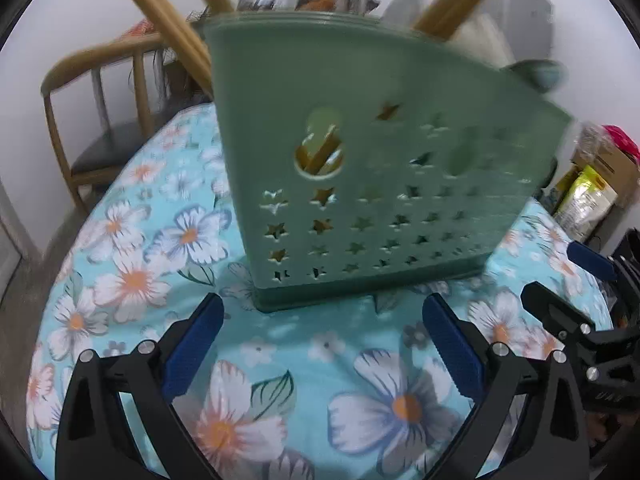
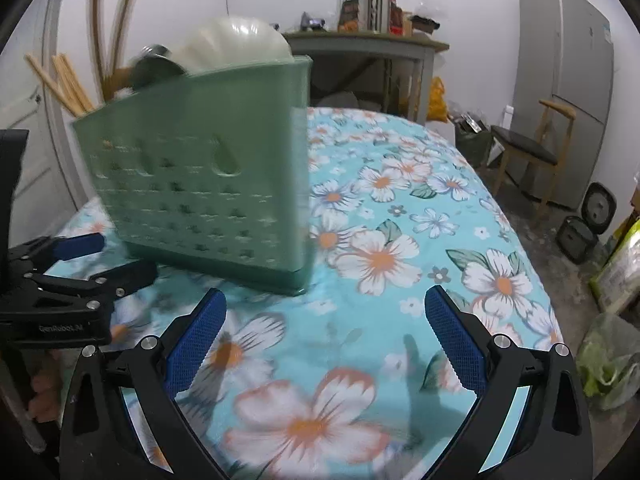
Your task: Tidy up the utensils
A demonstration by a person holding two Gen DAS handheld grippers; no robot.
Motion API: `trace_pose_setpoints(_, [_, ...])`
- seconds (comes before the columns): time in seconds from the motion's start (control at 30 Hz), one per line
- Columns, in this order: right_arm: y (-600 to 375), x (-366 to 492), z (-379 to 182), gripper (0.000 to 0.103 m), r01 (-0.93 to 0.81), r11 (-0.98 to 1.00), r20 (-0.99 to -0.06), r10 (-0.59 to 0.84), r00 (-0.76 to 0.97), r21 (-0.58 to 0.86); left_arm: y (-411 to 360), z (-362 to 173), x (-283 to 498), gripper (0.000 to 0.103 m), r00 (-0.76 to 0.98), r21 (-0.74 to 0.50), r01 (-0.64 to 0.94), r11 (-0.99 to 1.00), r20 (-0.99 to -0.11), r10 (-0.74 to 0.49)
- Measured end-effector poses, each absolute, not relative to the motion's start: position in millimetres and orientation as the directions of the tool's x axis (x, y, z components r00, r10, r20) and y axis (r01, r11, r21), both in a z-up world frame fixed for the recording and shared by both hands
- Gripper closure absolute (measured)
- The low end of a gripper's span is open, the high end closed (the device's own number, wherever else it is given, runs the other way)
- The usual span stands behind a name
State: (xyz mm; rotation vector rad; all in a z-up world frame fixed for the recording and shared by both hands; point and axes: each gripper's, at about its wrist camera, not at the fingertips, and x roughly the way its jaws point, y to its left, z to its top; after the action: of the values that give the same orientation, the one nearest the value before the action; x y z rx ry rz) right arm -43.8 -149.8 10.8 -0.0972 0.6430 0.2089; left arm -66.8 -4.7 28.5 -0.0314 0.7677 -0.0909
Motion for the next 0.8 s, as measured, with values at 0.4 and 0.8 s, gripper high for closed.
trace_pose_setpoints(0.4, [-138.7, 24.3, -17.8, 0.007, -0.372, 0.928, -0.774, 0.255, 0.579, 0.027, -23.2, 14.5, -36.8, 0.006, 0.633, 0.049, 0.09, 0.995, -0.774, -0.019])
trace_pose_setpoints(0.8, [-139.6, 35.9, -24.6, 0.007, -0.369, 0.929, -0.788, 0.258, 0.559, 0.043, -17.7, 11.9, -25.4, 0.005, 0.61, -0.006, 0.105, 0.994, -0.79, -0.069])
